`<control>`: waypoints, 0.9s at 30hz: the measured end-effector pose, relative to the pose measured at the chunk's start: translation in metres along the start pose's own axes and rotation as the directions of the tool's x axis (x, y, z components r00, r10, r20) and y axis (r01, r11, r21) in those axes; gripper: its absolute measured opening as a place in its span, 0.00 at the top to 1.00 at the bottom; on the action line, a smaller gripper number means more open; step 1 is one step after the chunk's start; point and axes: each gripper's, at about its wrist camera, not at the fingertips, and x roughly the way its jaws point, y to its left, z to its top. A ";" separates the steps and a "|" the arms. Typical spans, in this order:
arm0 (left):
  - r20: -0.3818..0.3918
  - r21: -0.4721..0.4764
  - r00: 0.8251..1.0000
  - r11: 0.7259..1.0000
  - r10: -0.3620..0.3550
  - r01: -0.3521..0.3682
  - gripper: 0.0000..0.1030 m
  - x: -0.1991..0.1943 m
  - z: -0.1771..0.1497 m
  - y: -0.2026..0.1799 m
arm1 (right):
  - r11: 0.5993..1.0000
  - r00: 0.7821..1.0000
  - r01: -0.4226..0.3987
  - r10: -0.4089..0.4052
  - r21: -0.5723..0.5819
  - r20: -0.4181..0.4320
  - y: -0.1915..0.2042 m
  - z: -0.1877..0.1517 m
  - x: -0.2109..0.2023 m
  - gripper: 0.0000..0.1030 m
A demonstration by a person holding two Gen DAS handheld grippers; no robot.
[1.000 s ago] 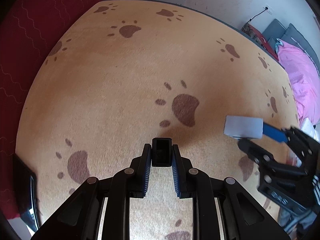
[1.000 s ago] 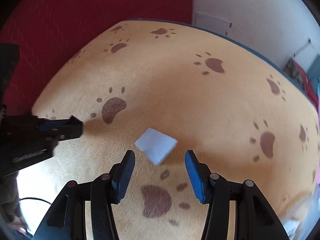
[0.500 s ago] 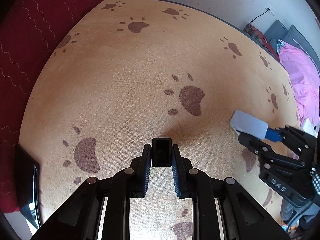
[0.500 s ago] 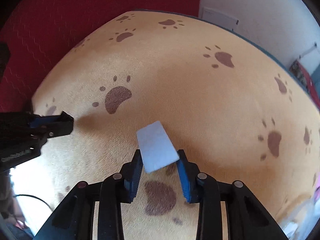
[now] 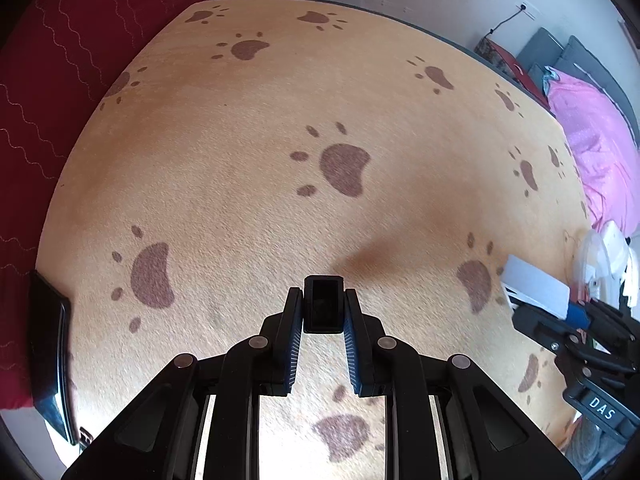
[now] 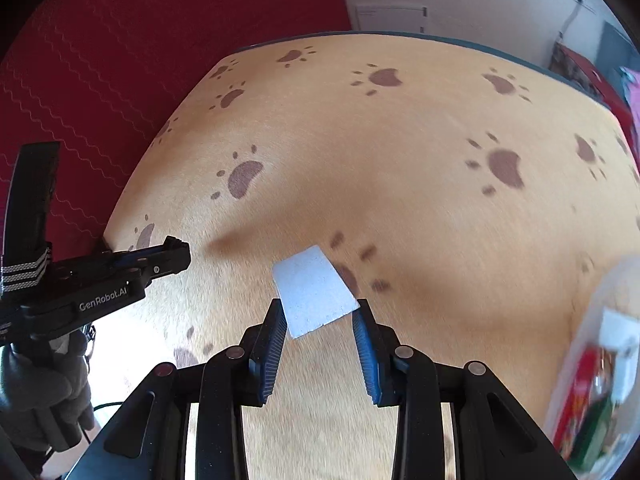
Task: Organize rigid objects
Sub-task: 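Carry the white card into the bowl and release it while the left carries the black cube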
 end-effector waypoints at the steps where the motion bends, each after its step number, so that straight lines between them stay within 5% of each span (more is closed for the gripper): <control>1: 0.000 0.004 1.000 1.000 -0.001 0.001 0.81 -0.001 -0.002 -0.003 | 1.000 1.000 0.002 -0.002 0.018 0.001 -0.004 -0.006 -0.004 0.65; 27: 0.019 0.110 0.999 0.993 -0.031 0.028 0.81 -0.025 -0.042 -0.093 | 0.939 0.984 0.132 -0.163 0.319 0.071 -0.118 -0.083 -0.089 0.65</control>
